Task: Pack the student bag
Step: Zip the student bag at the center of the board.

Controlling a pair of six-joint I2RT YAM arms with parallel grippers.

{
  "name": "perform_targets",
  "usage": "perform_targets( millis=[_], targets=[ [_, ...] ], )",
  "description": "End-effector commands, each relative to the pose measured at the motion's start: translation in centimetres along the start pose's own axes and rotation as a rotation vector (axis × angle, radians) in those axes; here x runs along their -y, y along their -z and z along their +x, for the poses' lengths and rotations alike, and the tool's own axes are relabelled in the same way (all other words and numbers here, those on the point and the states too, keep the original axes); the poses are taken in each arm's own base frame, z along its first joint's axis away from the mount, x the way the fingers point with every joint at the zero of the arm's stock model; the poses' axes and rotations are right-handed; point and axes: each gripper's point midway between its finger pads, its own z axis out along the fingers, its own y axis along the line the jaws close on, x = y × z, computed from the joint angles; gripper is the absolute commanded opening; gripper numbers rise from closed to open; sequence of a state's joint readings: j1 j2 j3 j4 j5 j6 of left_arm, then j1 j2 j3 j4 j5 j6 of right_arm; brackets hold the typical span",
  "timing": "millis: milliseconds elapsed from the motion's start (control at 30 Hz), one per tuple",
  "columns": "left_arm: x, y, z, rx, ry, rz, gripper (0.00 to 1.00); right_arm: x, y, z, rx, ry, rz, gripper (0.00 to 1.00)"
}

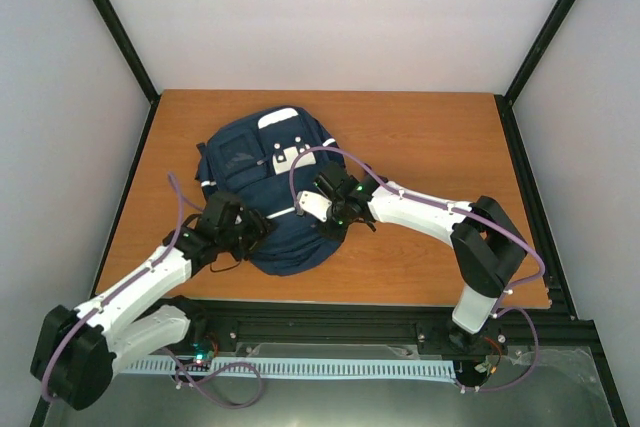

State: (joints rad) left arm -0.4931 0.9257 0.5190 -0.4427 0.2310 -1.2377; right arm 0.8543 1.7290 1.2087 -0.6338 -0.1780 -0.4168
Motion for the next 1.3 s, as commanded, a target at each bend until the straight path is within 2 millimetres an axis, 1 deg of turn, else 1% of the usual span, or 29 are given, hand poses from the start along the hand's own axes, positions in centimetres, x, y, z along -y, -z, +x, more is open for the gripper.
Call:
perform_targets(
  millis=[0,100,200,267,367,433,500,700,767,833,900,967,1067,1200,1267],
  targets=[
    [2.4,-1.2,-0.5,0.017,0.026,0.068,0.61,-0.7,0.1,-1.5,0.063,0.007,-0.022,0.03],
    [3.5,-2.0,-0.8,0.023,0.011,0.064,0.60,-0.7,0.1,-1.6,0.066,0.006,-0.026,0.03],
    [5.0,-2.8,-0.6,0.030,-0.010,0.061,0.61,-0.7,0.1,-1.6,0.067,0.005,-0.025,0.03],
    [6.3,-3.3,0.2,-0.002,-0.026,0.069,0.62,-0.6,0.1,-1.7,0.067,0.003,-0.018,0.03],
    [8.1,-3.6,2.0,-0.041,-0.049,0.082,0.65,-0.6,0.2,-1.7,0.070,0.001,-0.018,0.03],
    [8.7,-3.5,3.2,-0.048,-0.053,0.087,0.65,-0.6,0.4,-1.8,0.074,0.002,-0.016,0.03],
    [8.5,-3.5,3.5,-0.036,-0.037,0.074,0.66,-0.6,0.4,-1.8,0.076,0.002,-0.015,0.03],
    [6.8,-3.5,3.3,0.004,0.046,0.049,0.67,-0.8,0.8,-1.9,0.087,-0.004,-0.023,0.03],
    [6.7,-3.3,3.4,0.004,0.070,0.058,0.67,-0.7,0.8,-1.8,0.086,-0.004,-0.020,0.03],
    [6.8,-2.1,3.3,0.022,0.069,0.064,0.67,-0.7,0.6,-1.5,0.081,-0.006,-0.016,0.03],
    [6.0,-1.1,2.7,0.063,0.058,0.040,0.68,-0.7,0.7,-1.4,0.083,-0.010,-0.020,0.03],
    [4.8,-0.5,2.6,0.080,0.053,0.013,0.70,-0.6,0.8,-1.3,0.085,-0.013,-0.017,0.03],
    [3.6,-0.8,3.4,0.040,0.069,0.002,0.70,-0.4,0.9,-1.3,0.089,-0.020,-0.016,0.03],
    [2.9,-2.0,4.0,0.006,0.089,0.007,0.70,-0.3,1.1,-1.4,0.092,-0.019,-0.012,0.03],
    [3.1,-2.5,4.1,-0.002,0.087,0.013,0.70,-0.3,1.1,-1.4,0.093,-0.019,-0.012,0.03]
  ],
)
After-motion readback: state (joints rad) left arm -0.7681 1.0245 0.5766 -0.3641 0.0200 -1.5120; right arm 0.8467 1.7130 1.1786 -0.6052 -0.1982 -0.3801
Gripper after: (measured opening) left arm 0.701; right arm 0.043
